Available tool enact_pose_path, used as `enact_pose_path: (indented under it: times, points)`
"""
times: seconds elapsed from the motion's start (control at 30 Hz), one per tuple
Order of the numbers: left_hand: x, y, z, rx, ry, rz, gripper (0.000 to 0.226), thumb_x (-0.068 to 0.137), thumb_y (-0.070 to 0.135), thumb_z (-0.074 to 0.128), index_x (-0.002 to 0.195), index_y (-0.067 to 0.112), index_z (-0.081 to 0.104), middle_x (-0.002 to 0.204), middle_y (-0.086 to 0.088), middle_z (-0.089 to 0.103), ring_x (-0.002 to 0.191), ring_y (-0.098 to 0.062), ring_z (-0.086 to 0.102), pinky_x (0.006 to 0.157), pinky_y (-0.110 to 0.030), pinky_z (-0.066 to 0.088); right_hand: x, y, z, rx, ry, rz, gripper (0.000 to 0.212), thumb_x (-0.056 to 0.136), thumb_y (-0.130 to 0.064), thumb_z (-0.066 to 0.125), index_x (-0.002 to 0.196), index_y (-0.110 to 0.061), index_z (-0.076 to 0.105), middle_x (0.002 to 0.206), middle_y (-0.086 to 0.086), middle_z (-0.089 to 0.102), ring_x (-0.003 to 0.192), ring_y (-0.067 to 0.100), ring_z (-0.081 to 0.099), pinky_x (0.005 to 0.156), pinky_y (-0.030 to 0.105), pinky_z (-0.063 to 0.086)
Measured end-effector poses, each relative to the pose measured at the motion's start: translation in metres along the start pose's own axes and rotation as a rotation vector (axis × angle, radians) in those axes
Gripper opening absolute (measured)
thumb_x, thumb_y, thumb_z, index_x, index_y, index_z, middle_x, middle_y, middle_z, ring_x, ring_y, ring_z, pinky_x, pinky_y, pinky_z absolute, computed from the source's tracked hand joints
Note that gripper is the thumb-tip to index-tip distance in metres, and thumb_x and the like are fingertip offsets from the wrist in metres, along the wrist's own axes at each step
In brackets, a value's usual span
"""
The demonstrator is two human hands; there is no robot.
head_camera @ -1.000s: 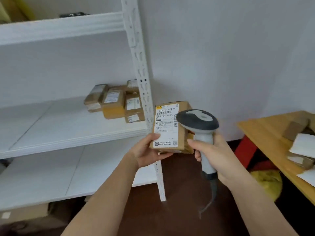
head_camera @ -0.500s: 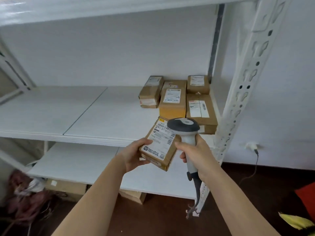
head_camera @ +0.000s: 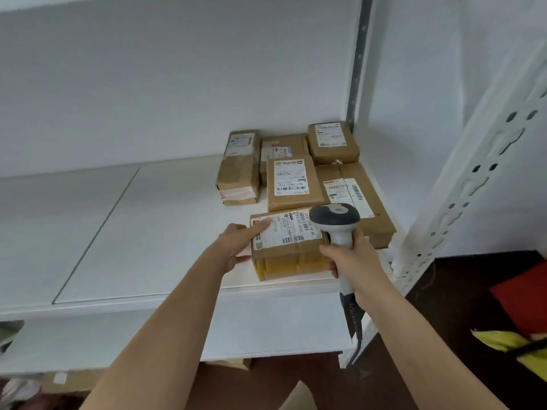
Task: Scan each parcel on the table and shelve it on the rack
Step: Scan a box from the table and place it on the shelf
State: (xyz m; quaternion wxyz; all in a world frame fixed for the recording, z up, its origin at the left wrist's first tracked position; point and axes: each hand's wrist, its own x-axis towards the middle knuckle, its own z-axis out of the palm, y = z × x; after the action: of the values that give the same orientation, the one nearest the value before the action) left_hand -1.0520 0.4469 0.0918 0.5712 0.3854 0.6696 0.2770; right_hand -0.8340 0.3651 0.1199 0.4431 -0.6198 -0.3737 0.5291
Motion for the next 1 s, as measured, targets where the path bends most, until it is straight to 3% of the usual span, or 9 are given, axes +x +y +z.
enact_pose_path:
  times: [0.07, 0.17, 0.23, 0.33, 0.4, 0.5, 0.7, 0.83, 1.0]
  points:
    - [0.001, 0.007, 0.006, 0.045, -0.021, -0.033, 0.054, 0.08, 0.058, 0.071, 0.105, 0.01, 0.067, 0.089, -0.001, 0.073, 0.079, -0.017, 0.062, 0.064, -0.027, 0.05, 0.001, 0.002, 0.004, 0.019, 0.026, -0.001, 0.033, 0.084, 0.001, 0.064, 0.111, -0.017, 0.055, 0.073, 0.006, 0.058, 0.057, 0.016, 0.051, 0.053, 0.027, 0.044]
    - [0.006, 0.013, 0.013, 0.038, 0.004, 0.014, 0.059, 0.083, 0.054, 0.07, 0.113, 0.004, 0.064, 0.088, -0.003, 0.074, 0.069, -0.015, 0.064, 0.051, -0.023, 0.048, 0.001, 0.003, 0.008, 0.057, 0.076, -0.028, 0.037, 0.084, 0.001, 0.064, 0.116, -0.017, 0.056, 0.088, 0.006, 0.067, 0.061, 0.017, 0.06, 0.054, 0.024, 0.046]
    - [0.007, 0.014, 0.015, 0.031, 0.035, 0.056, 0.056, 0.085, 0.051, 0.071, 0.109, 0.001, 0.064, 0.091, -0.006, 0.075, 0.07, -0.016, 0.067, 0.056, -0.025, 0.053, -0.001, 0.004, 0.009, 0.123, 0.119, -0.053, 0.038, 0.085, 0.001, 0.064, 0.114, -0.022, 0.055, 0.1, 0.004, 0.071, 0.073, 0.021, 0.069, 0.056, 0.02, 0.049]
    - [-0.002, 0.015, 0.016, 0.097, 0.19, 0.122, 0.042, 0.09, 0.046, 0.066, 0.071, 0.01, 0.055, 0.074, -0.006, 0.066, 0.065, -0.022, 0.058, 0.063, -0.034, 0.052, -0.008, 0.005, 0.008, 0.089, 0.213, -0.079, 0.032, 0.083, -0.001, 0.066, 0.103, -0.024, 0.055, 0.096, 0.011, 0.07, 0.078, 0.026, 0.069, 0.066, 0.03, 0.054]
    - [-0.01, 0.017, 0.017, 0.14, 0.411, 0.265, 0.039, 0.094, 0.031, 0.06, 0.063, 0.009, 0.05, 0.062, 0.0, 0.046, 0.055, -0.018, 0.042, 0.054, -0.029, 0.036, -0.02, 0.003, 0.005, 0.04, 0.255, -0.107, 0.028, 0.081, -0.002, 0.067, 0.1, -0.019, 0.056, 0.085, 0.012, 0.068, 0.065, 0.019, 0.059, 0.066, 0.033, 0.05]
    - [-0.031, 0.03, 0.03, 0.035, 0.547, 0.633, 0.009, 0.092, 0.009, 0.055, 0.086, 0.008, 0.062, 0.069, 0.006, 0.051, 0.062, -0.007, 0.046, 0.061, -0.023, 0.04, -0.046, -0.001, -0.005, 0.045, 0.291, -0.165, 0.028, 0.083, -0.003, 0.068, 0.102, -0.02, 0.058, 0.08, 0.005, 0.066, 0.065, 0.013, 0.06, 0.064, 0.027, 0.049]
    - [-0.087, 0.047, 0.122, -0.032, 0.232, 1.125, 0.012, 0.086, 0.002, 0.056, 0.081, 0.012, 0.059, 0.065, 0.01, 0.049, 0.059, 0.0, 0.046, 0.056, -0.012, 0.038, -0.11, 0.0, -0.049, 0.025, 0.478, -0.292, 0.028, 0.086, -0.009, 0.071, 0.093, -0.031, 0.055, 0.084, -0.005, 0.065, 0.07, 0.004, 0.061, 0.061, 0.013, 0.05]
    - [-0.128, 0.039, 0.212, -0.017, -0.013, 1.235, 0.009, 0.084, 0.006, 0.059, 0.08, 0.014, 0.058, 0.059, 0.011, 0.046, 0.055, -0.002, 0.046, 0.056, -0.011, 0.036, -0.154, 0.016, -0.114, 0.094, 0.715, -0.249, 0.022, 0.085, -0.007, 0.071, 0.095, -0.023, 0.059, 0.082, 0.003, 0.065, 0.072, 0.017, 0.063, 0.068, 0.034, 0.053]
    - [-0.184, 0.023, 0.333, 0.003, -0.324, 1.231, 0.015, 0.084, -0.001, 0.062, 0.077, 0.012, 0.059, 0.053, 0.006, 0.041, 0.049, -0.005, 0.042, 0.055, -0.013, 0.035, -0.223, 0.046, -0.218, 0.229, 1.036, -0.181, 0.016, 0.089, -0.009, 0.068, 0.099, -0.019, 0.059, 0.079, 0.002, 0.063, 0.065, 0.009, 0.061, 0.059, 0.026, 0.05]
